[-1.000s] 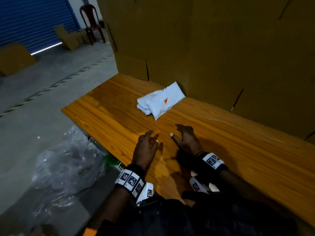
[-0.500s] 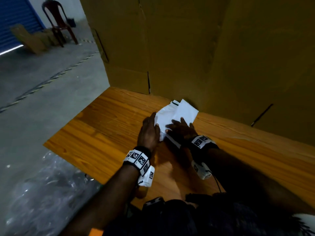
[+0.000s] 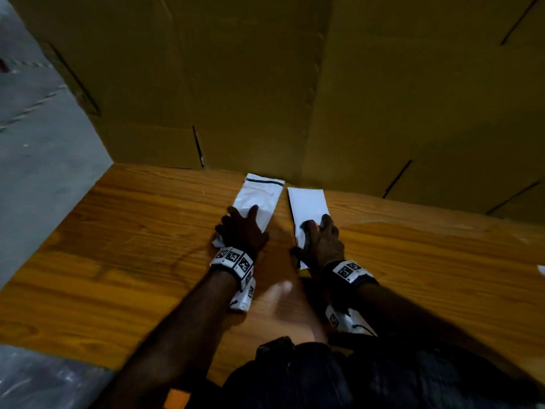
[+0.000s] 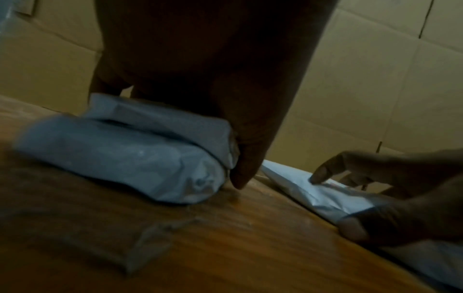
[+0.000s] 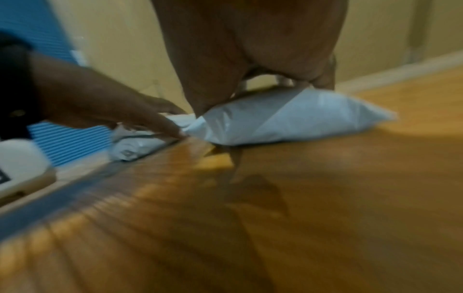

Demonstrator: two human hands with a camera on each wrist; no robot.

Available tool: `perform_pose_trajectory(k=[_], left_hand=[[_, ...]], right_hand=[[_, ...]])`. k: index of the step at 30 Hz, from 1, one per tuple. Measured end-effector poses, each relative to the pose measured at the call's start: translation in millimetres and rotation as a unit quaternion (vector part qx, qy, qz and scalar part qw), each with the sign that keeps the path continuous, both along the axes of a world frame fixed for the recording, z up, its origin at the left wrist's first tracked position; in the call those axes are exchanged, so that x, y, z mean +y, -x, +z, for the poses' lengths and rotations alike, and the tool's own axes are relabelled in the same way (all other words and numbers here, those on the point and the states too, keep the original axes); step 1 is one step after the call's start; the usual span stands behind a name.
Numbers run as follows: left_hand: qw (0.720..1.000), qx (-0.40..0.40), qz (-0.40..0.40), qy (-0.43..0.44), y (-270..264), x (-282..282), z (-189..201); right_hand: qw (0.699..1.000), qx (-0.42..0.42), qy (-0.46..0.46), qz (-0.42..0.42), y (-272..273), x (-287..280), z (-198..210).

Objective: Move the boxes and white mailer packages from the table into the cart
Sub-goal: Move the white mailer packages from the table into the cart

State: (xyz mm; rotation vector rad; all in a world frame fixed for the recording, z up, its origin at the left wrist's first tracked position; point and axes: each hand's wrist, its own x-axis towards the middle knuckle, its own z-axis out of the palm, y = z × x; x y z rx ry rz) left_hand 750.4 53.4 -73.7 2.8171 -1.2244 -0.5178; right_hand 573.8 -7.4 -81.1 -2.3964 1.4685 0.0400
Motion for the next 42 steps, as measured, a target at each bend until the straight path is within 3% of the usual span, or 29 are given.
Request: perform_pose_trajectory(k=[5, 9, 14, 19, 23, 27, 33, 37, 42], left_hand=[[0.999, 0.0, 0.005, 0.035, 6.0, 4.0, -0.8], [0.995, -0.024, 0.008, 0.092, 28.0, 14.6, 11.4], [0.988, -0.008, -0.068, 0.136, 85.9, 45.2, 1.0], [0.996, 0.037, -0.059, 0.048, 146.7, 60.5, -20.5], [0.996, 0.04, -0.042, 0.061, 166.3, 44.7, -10.8], [0.997, 0.02, -0.071, 0.006, 184.8, 36.8, -3.3], [0.99, 0.047, -0.105, 0.083, 255.1, 51.0, 2.3], [0.956, 0.144, -0.139, 0.212, 322.8, 54.4, 8.3], [0.932, 0.192, -0.177, 0.251, 412.5, 55.6, 9.3]], right_hand=[[0.995, 0.035, -0.045, -0.085, 21.4, -3.1, 2.8], [0.995, 0.041, -0.039, -0.085, 45.4, -0.7, 7.9], [0.992, 0.063, -0.021, -0.106, 95.4, 17.1, 9.7], [0.992, 0.047, -0.023, -0.115, 150.4, 35.3, 5.3], [0.994, 0.042, -0.025, -0.094, 186.4, 47.1, 4.0], [0.995, 0.038, -0.033, -0.085, 226.6, 56.0, 3.7], [0.984, -0.062, -0.07, -0.15, 294.1, 67.5, 10.4], [0.963, -0.158, -0.052, -0.213, 346.8, 80.3, 17.9], [0.942, -0.19, -0.041, -0.273, 418.3, 96.8, 28.4]])
